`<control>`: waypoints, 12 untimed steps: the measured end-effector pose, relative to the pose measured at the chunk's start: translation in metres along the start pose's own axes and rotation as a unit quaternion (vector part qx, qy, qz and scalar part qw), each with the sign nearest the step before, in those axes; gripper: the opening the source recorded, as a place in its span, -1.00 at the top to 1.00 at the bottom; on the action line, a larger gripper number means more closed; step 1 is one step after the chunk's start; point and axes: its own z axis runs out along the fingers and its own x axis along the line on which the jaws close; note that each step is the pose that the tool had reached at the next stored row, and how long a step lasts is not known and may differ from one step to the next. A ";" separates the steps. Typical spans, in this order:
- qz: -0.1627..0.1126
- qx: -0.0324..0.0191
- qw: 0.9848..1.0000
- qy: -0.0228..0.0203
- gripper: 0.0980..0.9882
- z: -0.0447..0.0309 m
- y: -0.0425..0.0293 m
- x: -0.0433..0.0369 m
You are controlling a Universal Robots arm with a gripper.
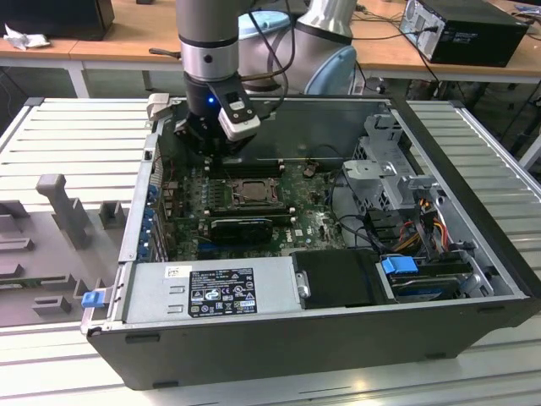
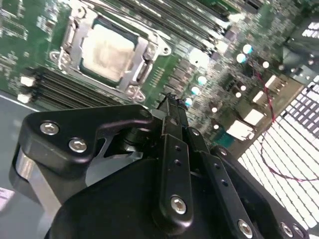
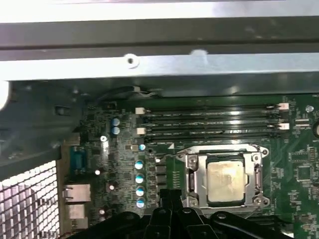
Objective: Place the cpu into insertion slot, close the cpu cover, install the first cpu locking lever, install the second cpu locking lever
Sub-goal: 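Install the first cpu locking lever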
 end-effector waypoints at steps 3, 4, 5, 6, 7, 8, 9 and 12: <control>0.001 0.000 1.000 0.000 0.98 -0.0001 0.0013 0.0068; 0.001 0.000 1.000 0.000 0.98 -0.0002 0.0026 0.0098; 0.001 0.000 1.000 0.000 0.98 -0.0003 0.0039 0.0115; 0.001 0.000 1.000 0.000 0.98 -0.0003 0.0051 0.0123; 0.001 0.000 1.000 0.000 0.98 -0.0003 0.0073 0.0130; 0.001 0.000 1.000 0.000 0.98 -0.0004 0.0089 0.0131; 0.001 0.000 1.000 0.000 0.98 -0.0004 0.0138 0.0133; 0.001 0.000 1.000 0.000 0.98 -0.0004 0.0211 0.0136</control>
